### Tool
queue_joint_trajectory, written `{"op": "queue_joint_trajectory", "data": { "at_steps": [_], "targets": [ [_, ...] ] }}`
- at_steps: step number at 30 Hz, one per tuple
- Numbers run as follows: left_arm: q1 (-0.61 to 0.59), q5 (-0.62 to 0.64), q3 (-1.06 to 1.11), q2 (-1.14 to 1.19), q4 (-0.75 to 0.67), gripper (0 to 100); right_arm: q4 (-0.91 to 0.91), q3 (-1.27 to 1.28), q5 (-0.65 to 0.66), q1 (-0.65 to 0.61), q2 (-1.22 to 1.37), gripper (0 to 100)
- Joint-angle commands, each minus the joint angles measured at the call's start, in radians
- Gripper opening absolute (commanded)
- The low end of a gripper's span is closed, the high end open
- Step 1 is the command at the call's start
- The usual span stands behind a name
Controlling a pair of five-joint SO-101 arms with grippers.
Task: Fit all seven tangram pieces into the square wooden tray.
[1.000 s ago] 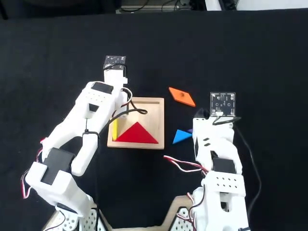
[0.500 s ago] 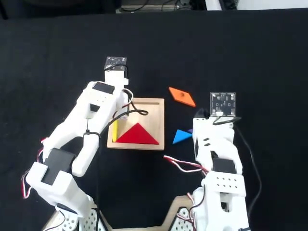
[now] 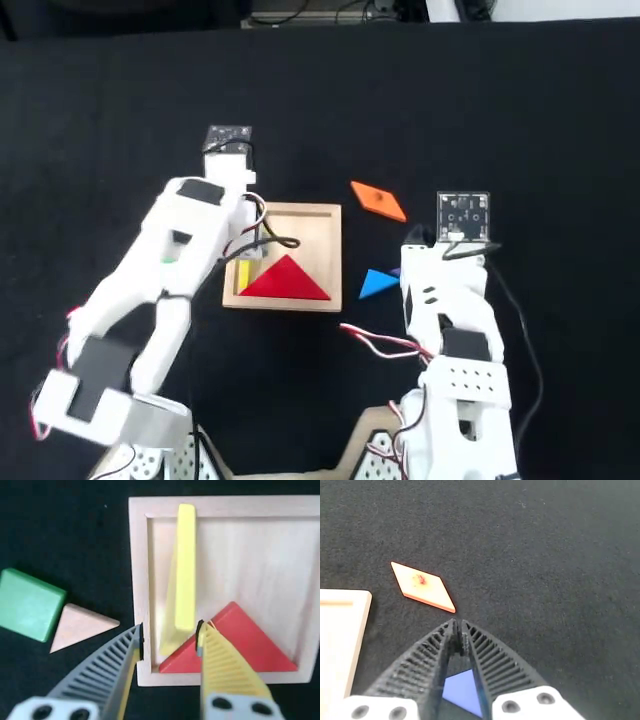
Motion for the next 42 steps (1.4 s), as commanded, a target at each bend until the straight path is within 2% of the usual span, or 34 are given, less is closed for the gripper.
{"op": "queue_joint_trajectory", "data": {
  "at_steps": [1, 5, 8, 9, 12, 16, 23, 30, 34, 36, 42],
  "targets": [
    [-0.015, 0.0, 0.077, -0.147, -0.074, 20, -0.021, -0.015, -0.002, -0.014, -0.012, 1.5],
    [-0.005, 0.0, 0.189, -0.25, -0.187, 20, -0.021, -0.015, -0.002, -0.014, -0.012, 1.5],
    [-0.051, 0.006, 0.239, -0.273, -0.275, 19, -0.021, -0.015, -0.002, -0.014, -0.012, 1.5],
    [-0.082, 0.008, 0.243, -0.276, -0.293, 17, -0.021, -0.015, -0.002, -0.014, -0.012, 1.5],
    [-0.173, 0.006, 0.219, -0.278, -0.307, 2, -0.021, -0.015, -0.002, -0.014, -0.012, 1.5],
    [-0.223, 0.046, 0.199, -0.278, -0.302, 10, -0.021, -0.015, -0.002, -0.014, -0.012, 1.5],
    [-0.197, 0.052, 0.199, -0.265, -0.305, 7, -0.021, -0.015, -0.002, -0.014, -0.012, 1.5],
    [-0.239, 0.051, 0.202, -0.264, -0.296, 8, -0.021, -0.015, -0.002, -0.014, -0.012, 1.5],
    [-0.248, 0.023, 0.216, -0.262, -0.273, 20, -0.021, -0.016, -0.002, -0.014, -0.016, 1.5],
    [-0.248, 0.023, 0.203, -0.256, -0.292, 22, -0.021, -0.016, -0.002, -0.014, -0.016, 1.5],
    [-0.22, 0.021, 0.07, -0.048, -0.292, 22, -0.02, -0.016, -0.002, -0.015, -0.015, 1.5]
  ]
}}
